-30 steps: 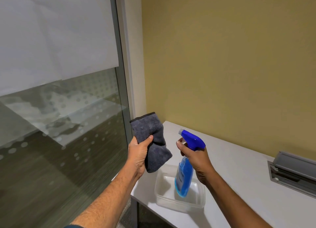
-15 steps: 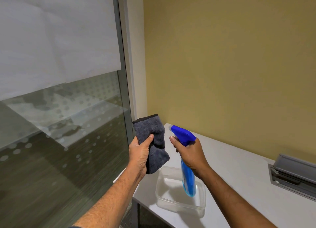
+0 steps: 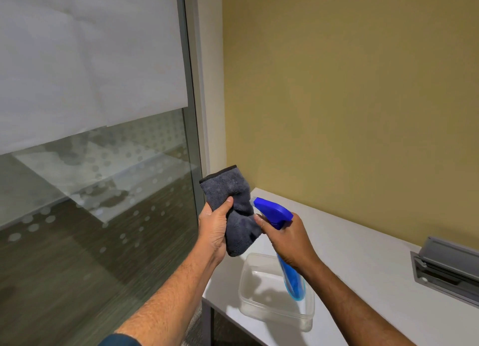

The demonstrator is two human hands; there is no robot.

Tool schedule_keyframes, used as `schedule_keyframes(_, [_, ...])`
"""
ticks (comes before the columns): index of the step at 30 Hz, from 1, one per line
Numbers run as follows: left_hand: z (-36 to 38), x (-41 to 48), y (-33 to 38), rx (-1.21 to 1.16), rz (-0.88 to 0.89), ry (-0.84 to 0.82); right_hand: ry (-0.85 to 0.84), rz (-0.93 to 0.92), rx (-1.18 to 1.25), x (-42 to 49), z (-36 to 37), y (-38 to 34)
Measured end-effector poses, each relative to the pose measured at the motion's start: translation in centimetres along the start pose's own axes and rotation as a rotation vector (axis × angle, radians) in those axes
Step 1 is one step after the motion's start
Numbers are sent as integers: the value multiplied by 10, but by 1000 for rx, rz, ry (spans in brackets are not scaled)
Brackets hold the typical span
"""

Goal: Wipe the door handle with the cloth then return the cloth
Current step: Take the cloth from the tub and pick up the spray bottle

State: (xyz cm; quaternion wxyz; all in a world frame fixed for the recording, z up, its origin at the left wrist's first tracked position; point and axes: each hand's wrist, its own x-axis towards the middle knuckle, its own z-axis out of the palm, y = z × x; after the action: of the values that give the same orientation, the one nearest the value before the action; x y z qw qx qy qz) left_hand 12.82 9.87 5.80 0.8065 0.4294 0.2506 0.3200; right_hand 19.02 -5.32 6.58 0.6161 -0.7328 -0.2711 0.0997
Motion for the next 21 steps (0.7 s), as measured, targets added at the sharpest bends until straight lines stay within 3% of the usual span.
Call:
schedule_keyframes(5, [4, 5, 7, -70, 19, -9, -66, -34, -2, -5, -1, 15])
schedule_keyframes(21, [-8, 15, 18, -204, 25, 47, 69, 23, 78, -4, -6, 44])
